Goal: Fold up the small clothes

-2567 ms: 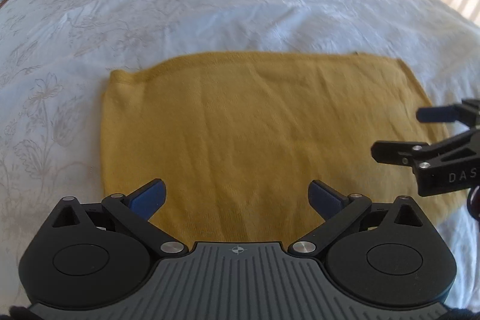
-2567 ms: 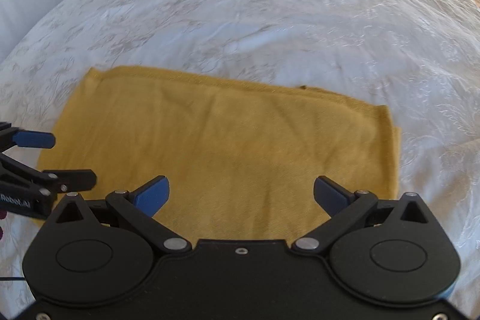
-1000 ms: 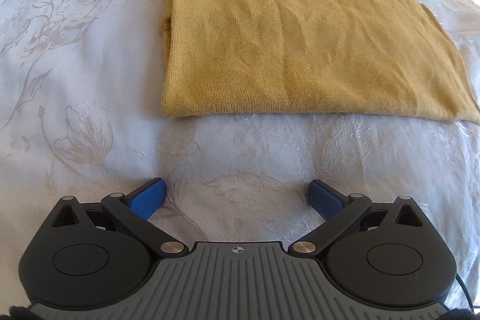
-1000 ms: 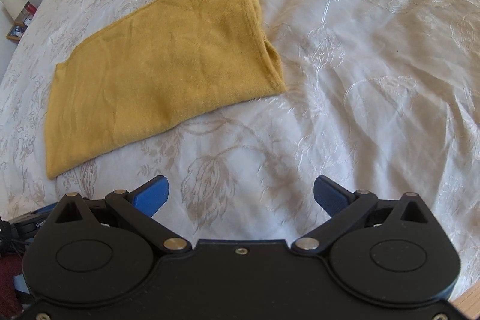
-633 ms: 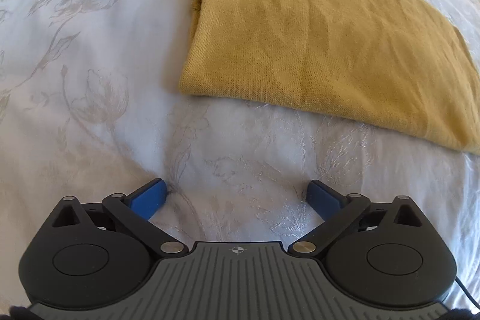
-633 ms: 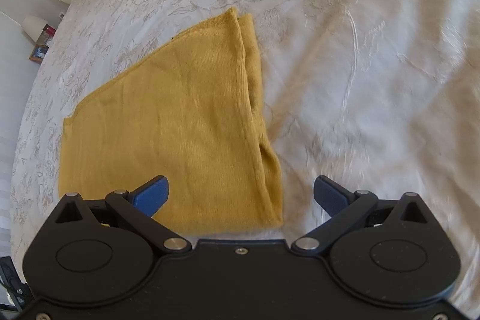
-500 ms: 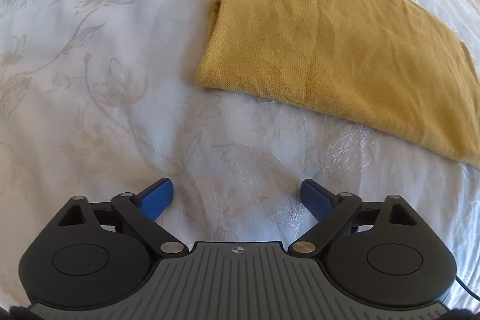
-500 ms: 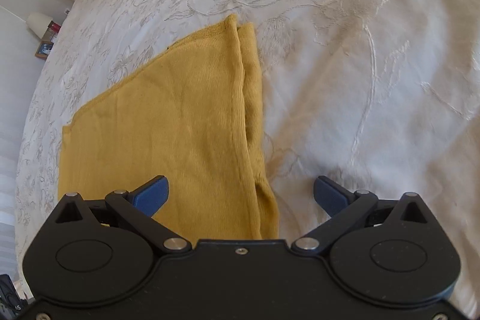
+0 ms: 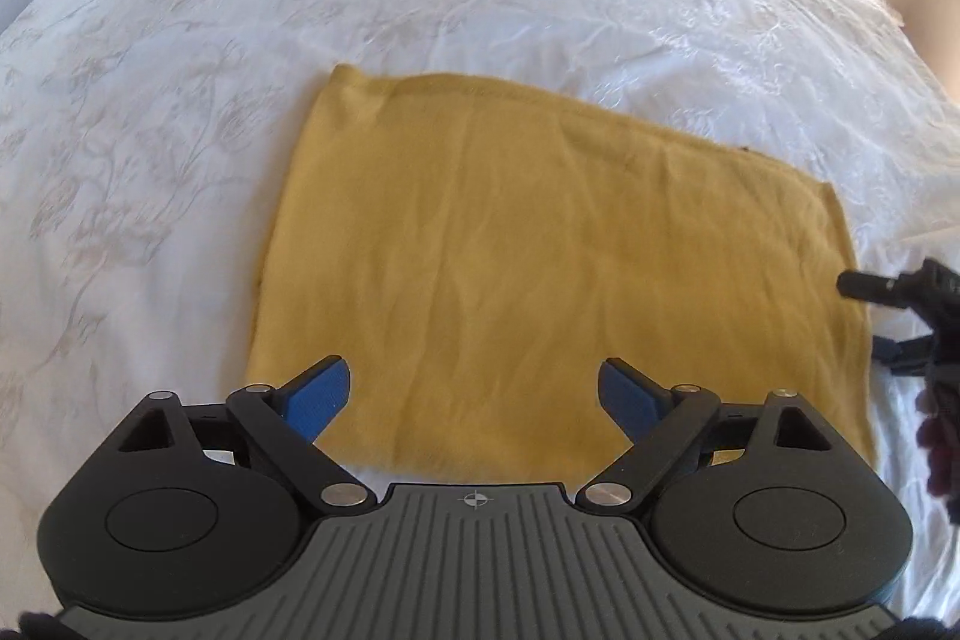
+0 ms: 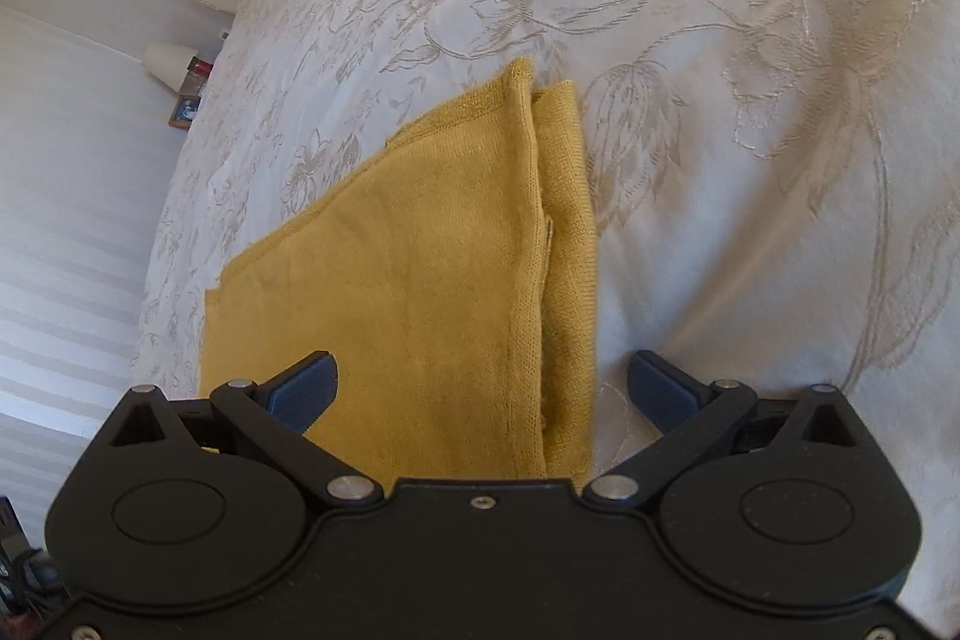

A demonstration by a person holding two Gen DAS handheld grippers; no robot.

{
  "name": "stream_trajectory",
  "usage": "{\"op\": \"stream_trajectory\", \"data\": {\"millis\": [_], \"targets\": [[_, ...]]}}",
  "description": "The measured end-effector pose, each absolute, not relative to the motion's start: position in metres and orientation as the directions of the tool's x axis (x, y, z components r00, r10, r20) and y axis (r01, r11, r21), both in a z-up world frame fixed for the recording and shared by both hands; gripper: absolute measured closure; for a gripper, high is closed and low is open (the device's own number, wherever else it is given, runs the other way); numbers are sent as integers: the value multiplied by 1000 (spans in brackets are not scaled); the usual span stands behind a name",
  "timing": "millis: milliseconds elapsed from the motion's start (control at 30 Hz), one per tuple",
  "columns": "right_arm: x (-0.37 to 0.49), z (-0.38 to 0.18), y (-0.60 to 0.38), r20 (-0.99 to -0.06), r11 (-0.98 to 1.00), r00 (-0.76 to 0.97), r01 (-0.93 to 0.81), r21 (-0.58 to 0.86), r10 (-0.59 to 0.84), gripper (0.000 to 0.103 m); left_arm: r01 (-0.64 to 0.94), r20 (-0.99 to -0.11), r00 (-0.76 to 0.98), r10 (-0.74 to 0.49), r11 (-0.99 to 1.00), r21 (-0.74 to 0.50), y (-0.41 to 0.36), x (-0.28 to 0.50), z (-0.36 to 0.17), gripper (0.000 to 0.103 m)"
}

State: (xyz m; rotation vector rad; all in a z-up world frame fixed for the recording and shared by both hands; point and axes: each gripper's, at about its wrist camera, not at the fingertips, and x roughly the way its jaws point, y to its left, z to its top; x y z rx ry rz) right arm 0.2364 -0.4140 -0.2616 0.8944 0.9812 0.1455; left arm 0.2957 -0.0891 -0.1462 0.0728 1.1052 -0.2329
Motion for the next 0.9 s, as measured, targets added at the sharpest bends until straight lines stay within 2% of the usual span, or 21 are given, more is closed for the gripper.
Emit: {"op": "stream_trajectory", "data": {"millis": [300, 567, 800, 900], "targets": [[238, -259, -405, -668, 704, 568, 204, 681, 481, 0, 327, -893, 432, -128, 945, 23, -162, 383, -170, 13], [238, -260, -410, -662, 693, 566, 207, 691, 492, 0, 265, -936, 348, -49, 963, 49, -175, 422, -208, 12], [231, -262, -414, -645, 678, 579, 203, 707, 499, 0, 309, -956, 292, -10, 947, 84, -178, 431, -228, 0], [230, -262, -415, -639, 671, 580, 202, 713, 505, 0, 290, -959, 282, -26, 955, 59, -174, 433, -222, 2]]}}
